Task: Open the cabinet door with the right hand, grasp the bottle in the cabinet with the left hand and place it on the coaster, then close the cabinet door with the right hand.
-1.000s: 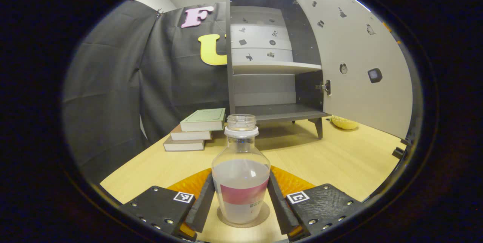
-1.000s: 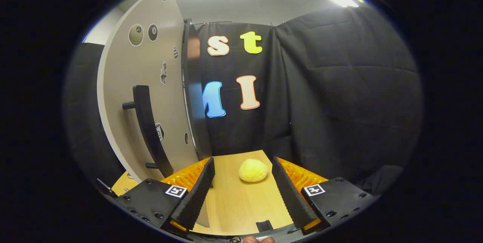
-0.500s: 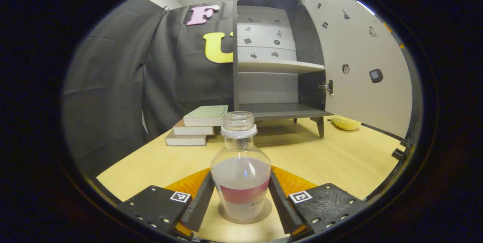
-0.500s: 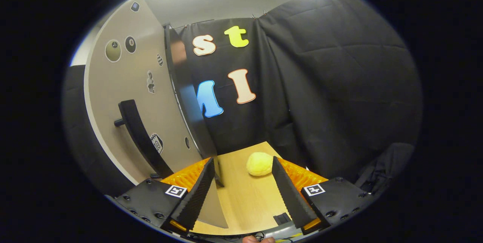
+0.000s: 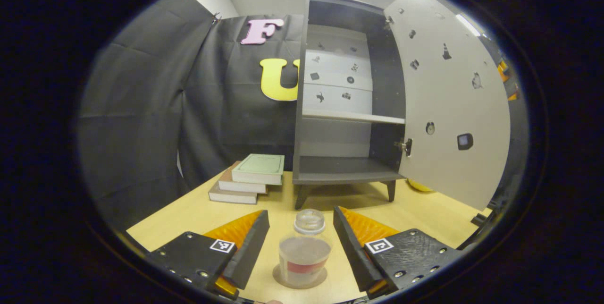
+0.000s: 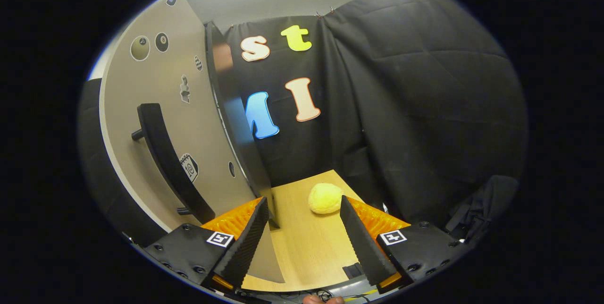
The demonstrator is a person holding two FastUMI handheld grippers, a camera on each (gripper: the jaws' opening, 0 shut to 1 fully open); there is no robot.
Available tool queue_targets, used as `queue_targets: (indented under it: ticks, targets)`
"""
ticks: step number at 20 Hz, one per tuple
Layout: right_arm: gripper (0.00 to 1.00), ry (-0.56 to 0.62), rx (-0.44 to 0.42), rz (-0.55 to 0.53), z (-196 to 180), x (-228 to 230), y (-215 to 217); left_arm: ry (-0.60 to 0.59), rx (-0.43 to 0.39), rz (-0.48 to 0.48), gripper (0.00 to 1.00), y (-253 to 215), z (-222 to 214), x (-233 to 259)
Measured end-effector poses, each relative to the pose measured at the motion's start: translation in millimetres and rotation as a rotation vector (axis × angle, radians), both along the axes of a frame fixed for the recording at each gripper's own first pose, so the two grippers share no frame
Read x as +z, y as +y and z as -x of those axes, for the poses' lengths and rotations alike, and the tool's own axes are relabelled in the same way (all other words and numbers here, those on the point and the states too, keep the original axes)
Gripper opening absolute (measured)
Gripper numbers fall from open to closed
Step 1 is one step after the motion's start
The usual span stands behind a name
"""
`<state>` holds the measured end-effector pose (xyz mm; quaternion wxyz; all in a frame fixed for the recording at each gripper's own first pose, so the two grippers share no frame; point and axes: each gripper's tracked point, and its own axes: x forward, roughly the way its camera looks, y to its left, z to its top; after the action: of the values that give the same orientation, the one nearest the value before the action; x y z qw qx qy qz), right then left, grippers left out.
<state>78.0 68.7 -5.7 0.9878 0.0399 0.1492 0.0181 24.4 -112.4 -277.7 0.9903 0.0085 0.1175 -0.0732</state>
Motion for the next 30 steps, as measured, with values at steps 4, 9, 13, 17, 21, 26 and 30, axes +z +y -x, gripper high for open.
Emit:
queue_targets:
  ticks: [4, 9, 13, 17, 21, 26, 30]
  targets:
    - [0.96, -0.034, 0.021, -0.001, -17.8, 0.2, -0.3, -0.016, 0.047, 0.022, 0.85, -5.8, 7.0, 48.2]
    - [0.96, -0.07, 0.049, 0.025, -35.7, 2.2, -11.4, 0.006, 0.053, 0.006, 0.84, -23.9, 4.0, 106.2]
    - [0.96, -0.102, 0.078, 0.108, -49.7, 1.7, -22.1, 0.026, 0.113, 0.014, 0.82, -28.8, -1.3, 147.2]
    - [0.89, -0.125, 0.135, 0.101, -59.1, 6.6, -16.8, 0.027, 0.144, 0.059, 0.82, -48.0, 2.9, 182.2]
    - [0.96, -0.122, 0.229, 0.061, -68.3, 16.5, -2.5, -0.01, 0.189, 0.049, 0.82, -48.0, 10.4, 221.3]
    - [0.96, -0.138, 0.32, 0.076, -56.3, 46.4, 19.0, -0.088, 0.249, 0.016, 0.82, -31.5, 10.9, 263.2]
    - [0.96, -0.148, 0.293, 0.089, -38.5, 53.8, 29.8, -0.117, 0.252, 0.08, 0.82, -18.2, -5.2, 265.1]
